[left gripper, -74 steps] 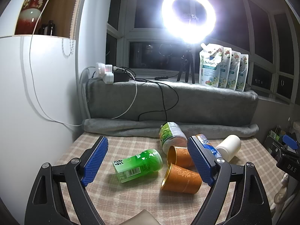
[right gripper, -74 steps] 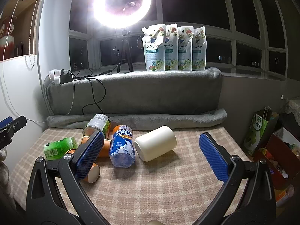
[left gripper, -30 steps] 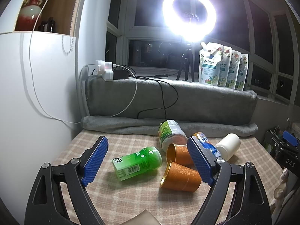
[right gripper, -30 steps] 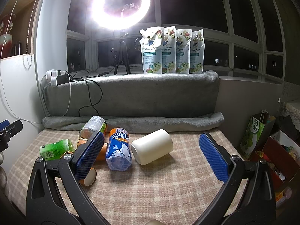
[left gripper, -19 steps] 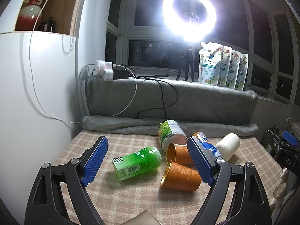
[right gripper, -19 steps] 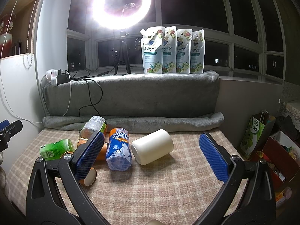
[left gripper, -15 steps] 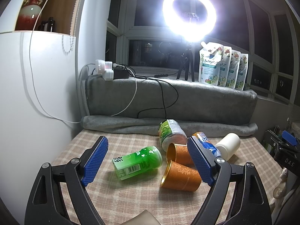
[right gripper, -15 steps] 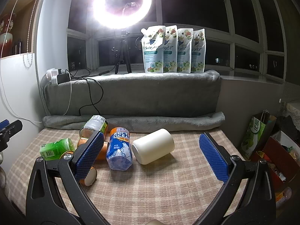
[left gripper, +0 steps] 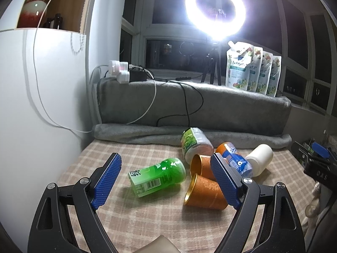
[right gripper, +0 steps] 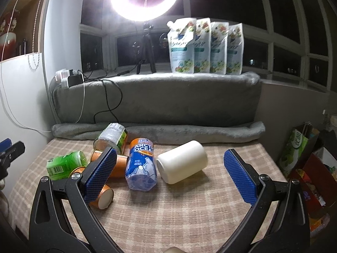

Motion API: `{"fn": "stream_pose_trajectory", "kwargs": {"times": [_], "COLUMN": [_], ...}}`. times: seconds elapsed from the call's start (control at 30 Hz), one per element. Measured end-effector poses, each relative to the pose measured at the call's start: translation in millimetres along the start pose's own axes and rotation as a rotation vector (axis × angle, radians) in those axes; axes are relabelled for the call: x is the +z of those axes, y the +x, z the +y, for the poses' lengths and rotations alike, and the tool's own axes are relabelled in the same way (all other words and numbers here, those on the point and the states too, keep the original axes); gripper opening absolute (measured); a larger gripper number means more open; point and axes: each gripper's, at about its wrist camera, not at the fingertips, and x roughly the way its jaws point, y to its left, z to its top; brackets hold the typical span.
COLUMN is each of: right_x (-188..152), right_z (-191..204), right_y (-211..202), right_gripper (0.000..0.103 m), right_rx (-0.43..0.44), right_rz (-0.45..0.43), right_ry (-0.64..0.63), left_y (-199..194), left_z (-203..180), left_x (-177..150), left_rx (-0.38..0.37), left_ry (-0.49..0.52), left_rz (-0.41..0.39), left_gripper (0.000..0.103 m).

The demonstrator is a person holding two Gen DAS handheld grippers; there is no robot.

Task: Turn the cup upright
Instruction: 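Move the right gripper to the lying green tea bottle and close on it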

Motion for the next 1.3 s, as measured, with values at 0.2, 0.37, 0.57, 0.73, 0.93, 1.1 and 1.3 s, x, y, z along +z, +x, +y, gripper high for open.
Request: {"fn": "stream_pose_trajectory", "kwargs": {"times": [0.2, 0.37, 0.57, 0.73, 0.93, 1.1, 1.3], "right_x": [15, 37, 61, 63, 54, 45, 38], "right_z": [12, 29, 53, 70, 88, 99, 117], "right_y": [39, 88, 159, 218, 271, 299, 321], "right_gripper": [0.103, 0.103, 0.103, 0.103, 0.103, 0.103, 0.103], "right_rx": [0.131, 0.235, 0.379, 0.421, 0.434, 0.429, 0.432], "right_rz": [0.107, 0.232, 0.447, 0.625, 0.752, 0.805, 0.838], "right_ry": [-0.019, -0.029, 0.018, 0.092, 0.117, 0.140, 0.119], "left_y": [6, 18, 20, 21, 24, 26, 30], "left_z": [10, 27, 35, 41, 54, 64, 71], "left_x": [-6, -16, -25, -26, -27, -27, -28], "left_rx": [-0.001, -0.043, -0.034, -0.024, 0.001, 0.024, 0.048], "left_ry": [-0.025, -0.097, -0.118, -0.129, -0.149, -0.166, -0.174], "left_rz": [0.056, 0.146, 0.178, 0.182, 0.189, 0.188, 0.190], "left_gripper": [0.086, 0.086, 0.086, 0.086, 0.086, 0.086, 0.086]}}
